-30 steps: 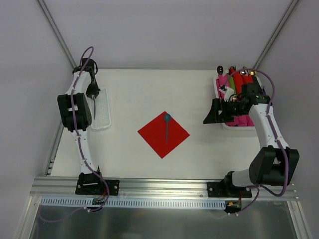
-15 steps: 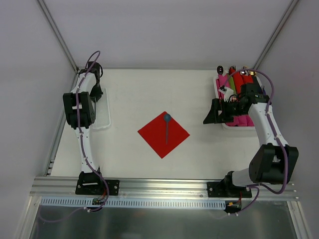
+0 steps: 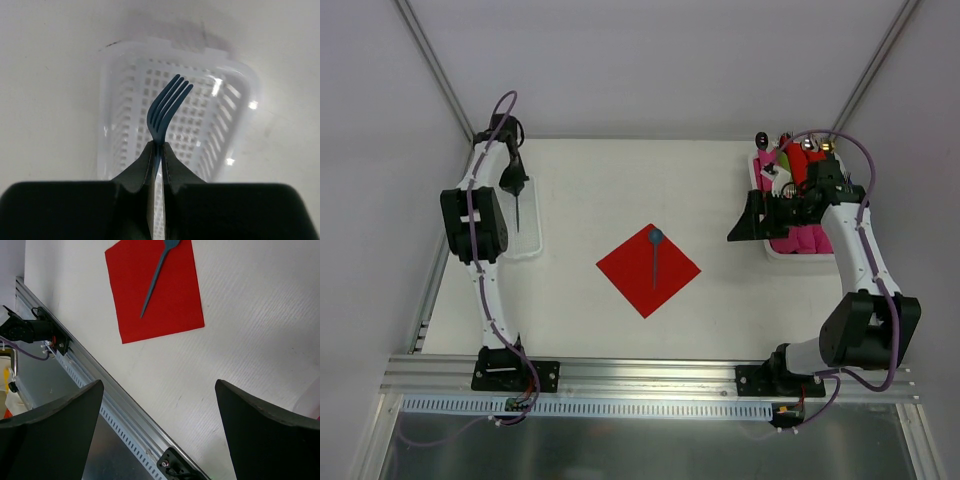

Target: Place the utensils on the paper napkin and roll it up

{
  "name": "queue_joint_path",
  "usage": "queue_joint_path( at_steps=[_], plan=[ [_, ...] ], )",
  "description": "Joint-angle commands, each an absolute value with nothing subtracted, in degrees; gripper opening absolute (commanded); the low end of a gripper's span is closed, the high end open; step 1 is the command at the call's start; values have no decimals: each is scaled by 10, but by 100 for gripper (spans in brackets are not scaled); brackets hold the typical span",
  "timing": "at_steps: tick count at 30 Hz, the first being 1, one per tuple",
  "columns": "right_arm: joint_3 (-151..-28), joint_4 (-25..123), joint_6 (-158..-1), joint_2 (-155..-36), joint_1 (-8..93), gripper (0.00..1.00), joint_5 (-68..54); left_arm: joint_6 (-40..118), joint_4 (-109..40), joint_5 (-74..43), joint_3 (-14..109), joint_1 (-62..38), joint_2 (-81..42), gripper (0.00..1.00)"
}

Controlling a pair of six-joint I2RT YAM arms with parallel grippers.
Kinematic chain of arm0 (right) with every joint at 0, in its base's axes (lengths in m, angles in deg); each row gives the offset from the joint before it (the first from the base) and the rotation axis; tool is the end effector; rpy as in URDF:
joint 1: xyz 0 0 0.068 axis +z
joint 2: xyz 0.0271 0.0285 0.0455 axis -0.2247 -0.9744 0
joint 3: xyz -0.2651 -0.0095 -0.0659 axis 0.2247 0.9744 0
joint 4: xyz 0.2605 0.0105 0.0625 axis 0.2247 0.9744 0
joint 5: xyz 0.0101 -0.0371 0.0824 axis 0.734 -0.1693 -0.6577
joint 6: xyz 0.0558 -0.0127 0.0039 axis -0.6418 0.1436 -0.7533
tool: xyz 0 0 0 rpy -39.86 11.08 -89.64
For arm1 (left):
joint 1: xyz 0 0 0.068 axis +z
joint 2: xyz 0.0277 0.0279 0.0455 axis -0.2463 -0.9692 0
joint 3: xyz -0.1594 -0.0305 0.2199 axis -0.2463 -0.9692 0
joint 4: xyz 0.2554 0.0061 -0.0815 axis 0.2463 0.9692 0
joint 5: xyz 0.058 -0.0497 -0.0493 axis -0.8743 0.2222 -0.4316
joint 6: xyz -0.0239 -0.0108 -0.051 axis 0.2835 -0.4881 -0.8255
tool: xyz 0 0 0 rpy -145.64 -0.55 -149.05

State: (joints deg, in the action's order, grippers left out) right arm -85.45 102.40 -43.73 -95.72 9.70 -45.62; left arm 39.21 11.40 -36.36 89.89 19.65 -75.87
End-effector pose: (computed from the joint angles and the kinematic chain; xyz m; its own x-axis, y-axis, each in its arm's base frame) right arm 0.2849 0.0127 0.2998 -0.6495 -0.3007 -0.6984 -0.6760 0.6489 0.3493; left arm 0.5064 0.0567 0.1901 -0.8203 -0.2752 -0.5014 -0.3672 0.9255 0.0927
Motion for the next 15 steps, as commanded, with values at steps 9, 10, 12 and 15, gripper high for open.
queue_joint_path(
  at_steps=[9, 10, 12, 15],
  plan=[
    [-930, 900, -589, -932, 106, 99, -609, 295, 17, 68, 757, 183, -354, 0],
    [-929, 880, -607, -928, 111, 99, -613, 273, -25, 119, 719, 183, -326, 0],
    [-921, 811, -664, -917, 128, 99, -621, 155, -207, 243, 584, 183, -246, 0],
    [-904, 708, -720, -900, 164, 99, -627, -44, -571, 292, 391, 176, -155, 0]
  ],
)
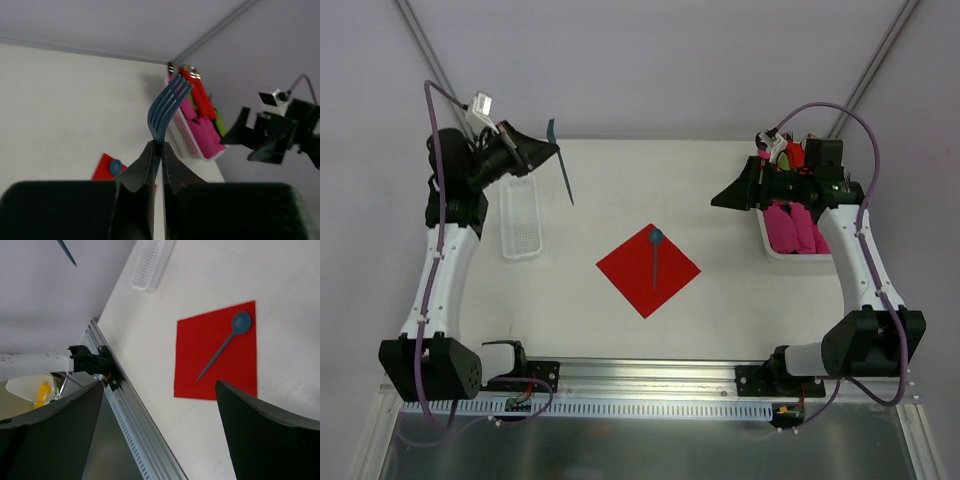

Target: Place the utensils on the paper napkin and roll it up

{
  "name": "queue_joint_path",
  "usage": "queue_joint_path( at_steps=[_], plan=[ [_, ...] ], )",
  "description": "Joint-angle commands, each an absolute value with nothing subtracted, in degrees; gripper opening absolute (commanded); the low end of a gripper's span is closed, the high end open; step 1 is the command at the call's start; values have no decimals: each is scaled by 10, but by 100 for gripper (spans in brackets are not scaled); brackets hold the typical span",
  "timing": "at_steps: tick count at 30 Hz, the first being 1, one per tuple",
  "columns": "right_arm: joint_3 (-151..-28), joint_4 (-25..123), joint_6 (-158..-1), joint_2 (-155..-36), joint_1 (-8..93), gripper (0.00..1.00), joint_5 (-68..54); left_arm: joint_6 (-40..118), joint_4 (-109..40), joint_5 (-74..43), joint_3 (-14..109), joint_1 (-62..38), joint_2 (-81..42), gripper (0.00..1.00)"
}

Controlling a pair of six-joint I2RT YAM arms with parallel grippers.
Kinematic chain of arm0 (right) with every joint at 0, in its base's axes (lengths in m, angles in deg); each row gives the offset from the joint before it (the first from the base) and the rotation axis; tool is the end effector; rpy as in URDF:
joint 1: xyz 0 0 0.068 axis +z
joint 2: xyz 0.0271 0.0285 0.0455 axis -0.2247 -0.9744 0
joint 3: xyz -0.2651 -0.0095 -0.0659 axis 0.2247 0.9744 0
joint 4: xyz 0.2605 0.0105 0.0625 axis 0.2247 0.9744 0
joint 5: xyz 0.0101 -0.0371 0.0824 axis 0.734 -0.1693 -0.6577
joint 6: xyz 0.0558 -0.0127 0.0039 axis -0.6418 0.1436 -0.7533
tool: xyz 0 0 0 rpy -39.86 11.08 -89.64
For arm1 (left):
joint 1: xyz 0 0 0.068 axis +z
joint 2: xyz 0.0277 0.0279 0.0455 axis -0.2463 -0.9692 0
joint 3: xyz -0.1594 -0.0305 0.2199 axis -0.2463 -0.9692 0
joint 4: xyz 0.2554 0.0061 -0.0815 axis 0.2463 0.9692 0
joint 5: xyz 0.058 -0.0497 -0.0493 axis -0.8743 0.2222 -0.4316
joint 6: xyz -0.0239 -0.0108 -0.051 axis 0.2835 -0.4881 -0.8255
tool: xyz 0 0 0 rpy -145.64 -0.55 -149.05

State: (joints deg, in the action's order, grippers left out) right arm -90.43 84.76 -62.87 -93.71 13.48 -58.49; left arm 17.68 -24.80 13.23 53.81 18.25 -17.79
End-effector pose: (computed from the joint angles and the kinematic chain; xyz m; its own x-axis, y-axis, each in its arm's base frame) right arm 0.2989 0.0372 0.3613 -0.5080 -0.0931 -0.8563 -0.7654 0.5047 0.3993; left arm 0.3013 -0.0035 0.4398 -0.3501 -0.4624 -0.8146 0.4208 0.6994 -0.5778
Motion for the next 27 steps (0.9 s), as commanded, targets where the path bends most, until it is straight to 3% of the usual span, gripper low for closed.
queue_joint_path(
  at_steps=[1, 3, 6, 11, 16, 27],
  plan=[
    [-899, 680, -767, -896, 174, 99, -629, -89, -652, 294, 354, 172, -141, 0],
    [-882, 597, -813, -890, 203, 99, -636, -202, -861, 287, 278, 154, -127, 0],
    [-880, 542, -859, -896, 247, 99, -637, -301, -1052, 242, 215, 110, -133, 0],
    [-880, 513, -873, -910, 324, 99, -636, -393, -1248, 177, 183, 42, -178, 0],
    [-855, 416, -909, -905, 372, 99, -655, -411, -1290, 130, 183, -1, -203, 0],
    [-860, 413, -913, -933, 415, 93, -644, -399, -1290, 109, 227, -77, -224, 0]
  ],
)
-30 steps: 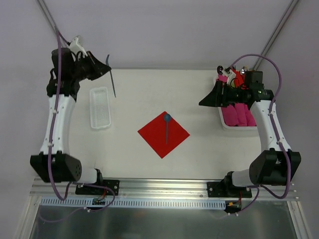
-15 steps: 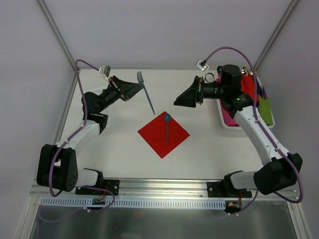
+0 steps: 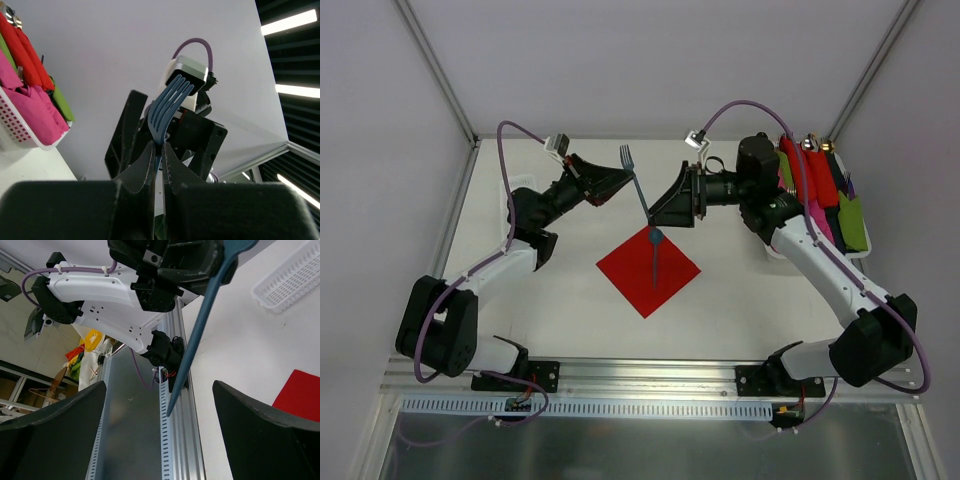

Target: Place the utensils on the paper napkin and roll it up

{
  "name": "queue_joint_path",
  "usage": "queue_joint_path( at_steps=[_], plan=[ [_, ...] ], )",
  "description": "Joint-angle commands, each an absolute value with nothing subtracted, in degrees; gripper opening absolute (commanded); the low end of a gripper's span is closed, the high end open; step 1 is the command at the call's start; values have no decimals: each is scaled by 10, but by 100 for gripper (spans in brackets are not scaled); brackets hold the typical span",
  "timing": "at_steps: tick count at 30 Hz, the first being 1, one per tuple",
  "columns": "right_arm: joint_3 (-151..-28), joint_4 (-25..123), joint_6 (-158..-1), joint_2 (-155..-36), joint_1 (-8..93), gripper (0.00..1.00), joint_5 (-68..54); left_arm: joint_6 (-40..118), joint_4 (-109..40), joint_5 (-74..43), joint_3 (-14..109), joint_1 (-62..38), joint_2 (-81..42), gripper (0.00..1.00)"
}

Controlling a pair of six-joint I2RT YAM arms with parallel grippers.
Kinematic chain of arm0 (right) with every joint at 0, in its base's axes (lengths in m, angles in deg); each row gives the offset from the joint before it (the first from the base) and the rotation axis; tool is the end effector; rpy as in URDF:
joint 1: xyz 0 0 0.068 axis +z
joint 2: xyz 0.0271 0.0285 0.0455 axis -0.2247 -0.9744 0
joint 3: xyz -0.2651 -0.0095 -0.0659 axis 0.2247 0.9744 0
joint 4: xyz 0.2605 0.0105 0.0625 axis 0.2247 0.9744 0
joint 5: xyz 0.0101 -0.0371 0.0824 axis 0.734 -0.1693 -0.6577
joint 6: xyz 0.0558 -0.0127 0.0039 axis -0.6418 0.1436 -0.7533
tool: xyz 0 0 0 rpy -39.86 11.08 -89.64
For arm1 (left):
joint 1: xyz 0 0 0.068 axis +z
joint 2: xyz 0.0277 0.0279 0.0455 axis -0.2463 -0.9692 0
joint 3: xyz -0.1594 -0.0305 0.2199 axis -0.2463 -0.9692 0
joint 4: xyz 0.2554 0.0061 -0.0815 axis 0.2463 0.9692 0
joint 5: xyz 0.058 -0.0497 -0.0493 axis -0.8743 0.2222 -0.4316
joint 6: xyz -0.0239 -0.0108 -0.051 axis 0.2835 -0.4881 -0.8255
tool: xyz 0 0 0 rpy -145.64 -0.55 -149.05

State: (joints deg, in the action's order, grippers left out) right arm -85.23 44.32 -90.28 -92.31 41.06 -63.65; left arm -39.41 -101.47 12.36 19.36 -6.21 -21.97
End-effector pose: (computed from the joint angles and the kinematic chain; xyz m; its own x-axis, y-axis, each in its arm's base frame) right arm 0.2595 0.1796 0.3991 -0.3384 -0.0299 -0.9405 -0.9404 -0.0262 0.3391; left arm 0.2691 -0.1260 0.3402 -0.7406 -0.5856 -0.3297 0.5263 -0.2004 -0.8263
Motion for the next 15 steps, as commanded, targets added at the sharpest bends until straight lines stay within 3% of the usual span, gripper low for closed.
queue_joint_path(
  at_steps=[1, 7, 10, 13, 14, 15],
  plan=[
    [-861, 413, -914, -936, 417, 91, -644, -399, -1290, 106, 229, -80, -225, 0],
    [-865, 411, -922, -944, 430, 72, -646, -396, -1290, 99, 245, -92, -233, 0],
    [-863, 411, -923, -944, 430, 53, -652, -397, -1290, 99, 244, -92, -233, 0],
    [-858, 409, -926, -943, 430, 26, -658, -399, -1290, 99, 241, -91, -233, 0],
    [-855, 408, -924, -941, 430, 10, -655, -400, -1290, 99, 240, -91, -234, 0],
    [-853, 409, -923, -935, 430, 4, -646, -402, -1280, 99, 238, -92, -235, 5]
  ],
)
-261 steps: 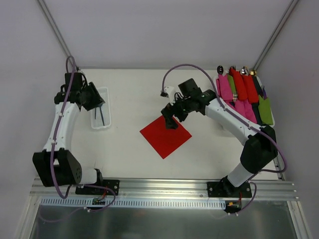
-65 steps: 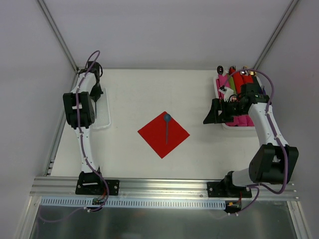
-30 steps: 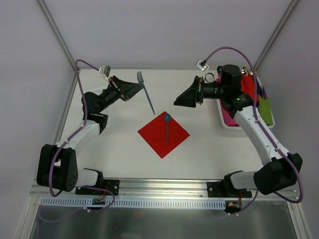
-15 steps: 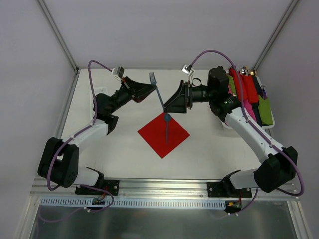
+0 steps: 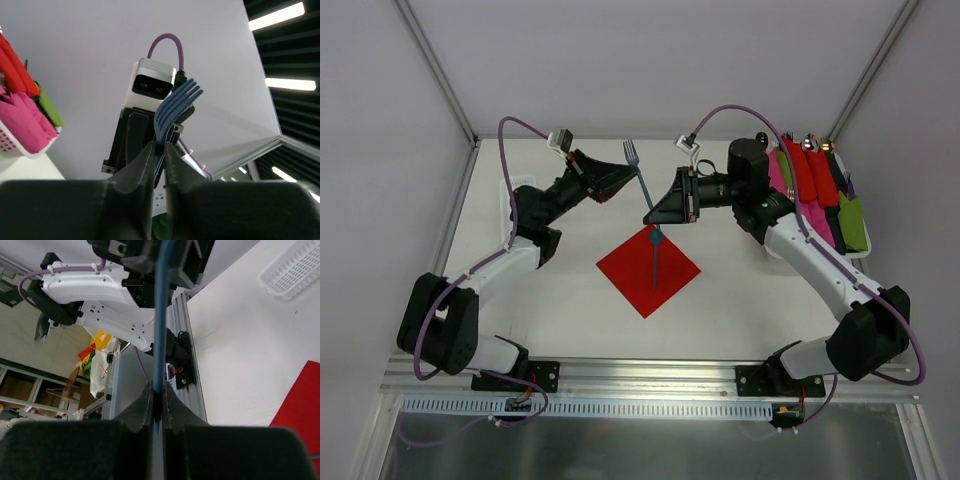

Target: Place the utensils on the paper napkin and roll it up

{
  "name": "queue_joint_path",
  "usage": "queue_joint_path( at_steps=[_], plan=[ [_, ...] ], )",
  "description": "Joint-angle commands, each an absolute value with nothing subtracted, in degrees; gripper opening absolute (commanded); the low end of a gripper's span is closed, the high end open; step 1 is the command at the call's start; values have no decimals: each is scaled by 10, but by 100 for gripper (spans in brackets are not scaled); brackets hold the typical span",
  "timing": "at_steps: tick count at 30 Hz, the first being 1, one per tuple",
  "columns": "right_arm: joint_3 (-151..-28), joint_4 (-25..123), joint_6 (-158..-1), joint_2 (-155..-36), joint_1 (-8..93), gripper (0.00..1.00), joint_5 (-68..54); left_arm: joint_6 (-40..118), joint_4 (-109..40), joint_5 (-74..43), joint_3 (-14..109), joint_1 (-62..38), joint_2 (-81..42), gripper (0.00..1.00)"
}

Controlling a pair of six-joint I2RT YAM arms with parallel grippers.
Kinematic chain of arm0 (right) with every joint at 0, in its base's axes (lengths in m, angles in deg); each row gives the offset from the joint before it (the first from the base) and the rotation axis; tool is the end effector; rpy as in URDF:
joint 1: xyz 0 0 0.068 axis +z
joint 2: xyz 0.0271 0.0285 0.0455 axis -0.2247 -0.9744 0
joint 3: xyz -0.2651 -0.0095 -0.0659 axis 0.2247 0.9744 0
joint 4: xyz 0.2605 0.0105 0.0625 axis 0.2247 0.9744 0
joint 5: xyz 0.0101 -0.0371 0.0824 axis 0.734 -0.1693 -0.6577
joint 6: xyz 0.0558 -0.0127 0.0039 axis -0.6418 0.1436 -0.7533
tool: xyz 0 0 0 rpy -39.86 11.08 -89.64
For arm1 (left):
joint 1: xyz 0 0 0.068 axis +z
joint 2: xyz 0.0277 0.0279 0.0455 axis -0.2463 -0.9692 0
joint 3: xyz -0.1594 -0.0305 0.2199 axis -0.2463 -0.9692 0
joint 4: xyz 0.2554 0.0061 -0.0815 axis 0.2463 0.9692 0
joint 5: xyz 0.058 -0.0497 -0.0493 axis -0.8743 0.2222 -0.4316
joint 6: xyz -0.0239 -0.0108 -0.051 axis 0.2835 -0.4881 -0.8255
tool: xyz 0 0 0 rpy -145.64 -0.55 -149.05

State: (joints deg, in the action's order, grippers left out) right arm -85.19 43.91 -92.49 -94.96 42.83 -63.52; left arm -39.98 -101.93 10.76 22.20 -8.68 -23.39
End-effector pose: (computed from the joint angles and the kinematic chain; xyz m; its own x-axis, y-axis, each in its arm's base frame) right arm 0.2652 0.1940 0.3856 -0.4050 -0.0599 -0.9123 -0.9120 -0.0437 0.4078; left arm 0.2703 -0.1394 0.3507 -0.7496 -0.5771 -0.3240 0.5345 -0.2392 -0.8106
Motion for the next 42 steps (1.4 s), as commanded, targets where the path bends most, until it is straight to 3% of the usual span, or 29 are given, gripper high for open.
queue_joint_path(
  at_steps=[1, 2, 4, 6, 10, 13, 20, 28, 42],
  plan=[
    [-852, 409, -923, -932, 430, 0, -640, -401, -1269, 99, 235, -91, -232, 12],
    [-851, 410, -920, -928, 430, 0, -633, -397, -1254, 99, 233, -92, -229, 33],
    [-853, 443, -900, -914, 430, 0, -600, -358, -1157, 103, 225, -91, -202, 47],
    [-865, 526, -835, -905, 430, 0, -541, -301, -1045, 113, 236, -92, -170, 50],
    [-870, 605, -761, -869, 430, 0, -416, -22, -512, 25, 347, -109, -65, 47],
    [-873, 654, -732, -859, 437, 0, -310, 62, -373, -76, 413, -129, -47, 39],
    [-879, 687, -711, -847, 476, 0, -196, 72, -296, -212, 409, -206, -56, 37],
    [-883, 703, -721, -846, 499, 0, -154, 118, -207, -365, 512, -332, -157, 35],
    [-865, 693, -725, -843, 502, 0, -171, 120, -197, -383, 548, -358, -200, 26]
  ],
)
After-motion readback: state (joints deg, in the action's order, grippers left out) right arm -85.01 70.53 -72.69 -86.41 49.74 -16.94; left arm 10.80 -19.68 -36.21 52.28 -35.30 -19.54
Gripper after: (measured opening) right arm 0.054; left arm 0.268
